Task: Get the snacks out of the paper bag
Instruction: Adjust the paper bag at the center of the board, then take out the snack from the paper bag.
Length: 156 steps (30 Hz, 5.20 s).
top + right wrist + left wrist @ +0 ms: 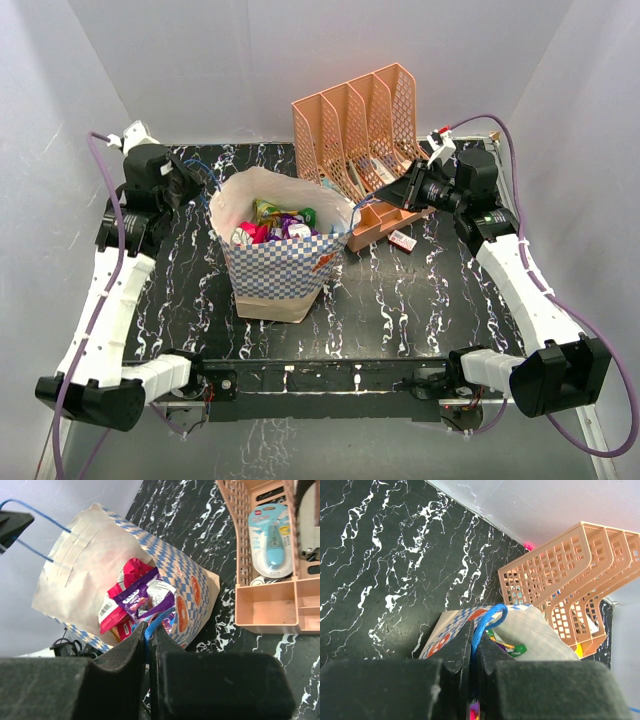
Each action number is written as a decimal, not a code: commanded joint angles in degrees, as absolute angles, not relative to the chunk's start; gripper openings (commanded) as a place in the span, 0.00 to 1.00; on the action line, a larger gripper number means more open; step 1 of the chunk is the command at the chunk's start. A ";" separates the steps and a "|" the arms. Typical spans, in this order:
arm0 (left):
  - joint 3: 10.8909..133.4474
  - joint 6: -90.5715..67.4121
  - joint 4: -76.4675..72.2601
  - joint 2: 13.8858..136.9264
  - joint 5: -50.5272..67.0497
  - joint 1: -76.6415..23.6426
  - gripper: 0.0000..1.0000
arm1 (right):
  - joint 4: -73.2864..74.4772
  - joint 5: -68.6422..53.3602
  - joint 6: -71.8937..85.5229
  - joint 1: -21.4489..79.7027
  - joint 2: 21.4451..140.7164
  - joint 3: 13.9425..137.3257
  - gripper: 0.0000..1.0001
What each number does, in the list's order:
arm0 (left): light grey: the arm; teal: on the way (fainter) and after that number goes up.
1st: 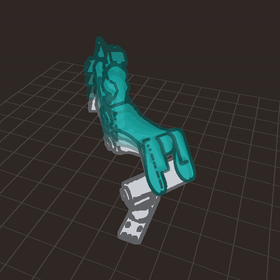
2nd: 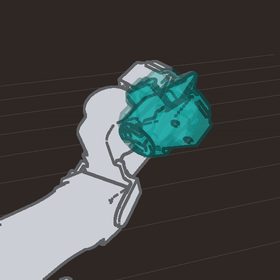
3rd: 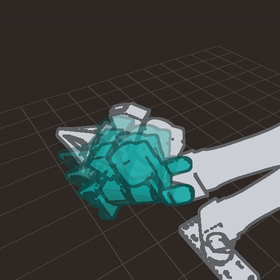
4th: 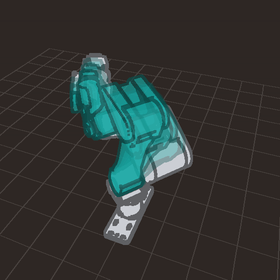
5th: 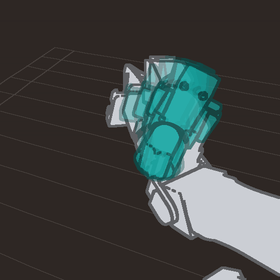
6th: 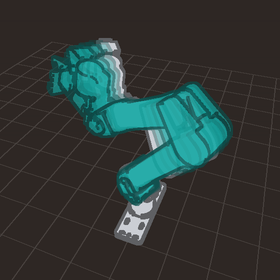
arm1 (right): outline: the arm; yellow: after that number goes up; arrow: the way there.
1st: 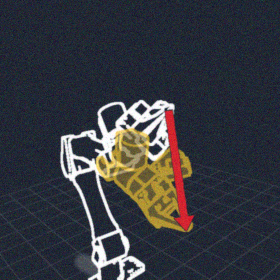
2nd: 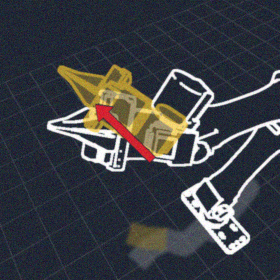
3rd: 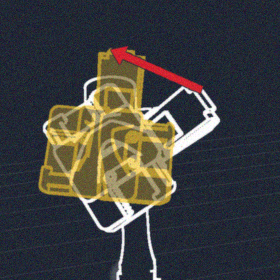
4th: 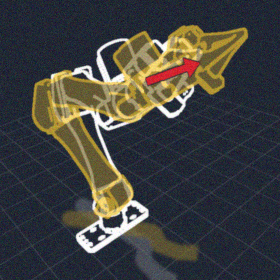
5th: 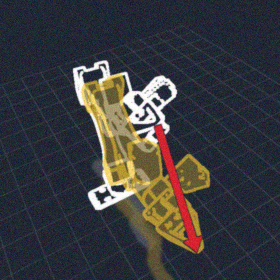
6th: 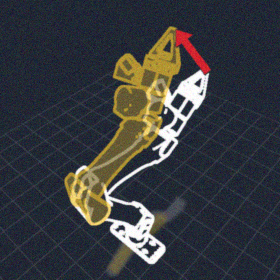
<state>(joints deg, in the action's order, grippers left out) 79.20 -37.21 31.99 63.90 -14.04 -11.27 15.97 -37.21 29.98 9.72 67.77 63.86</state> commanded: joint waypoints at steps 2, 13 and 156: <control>85.68 -34.31 28.45 66.85 -14.05 -9.90 0.00 | 8.60 -43.62 30.87 9.89 66.12 63.82 0.08; 98.80 -27.51 21.43 73.69 -13.45 -8.37 0.00 | -2.25 -37.32 41.56 20.13 70.71 64.12 0.08; 64.78 -45.07 -1.77 57.88 47.48 -17.49 0.00 | -27.27 3.50 31.31 49.91 94.02 64.32 0.69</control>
<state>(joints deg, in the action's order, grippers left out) 61.41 -44.58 -1.30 60.01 46.65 -16.80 -18.35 1.72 33.76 49.50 91.00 60.64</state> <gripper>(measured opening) 0.009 0.691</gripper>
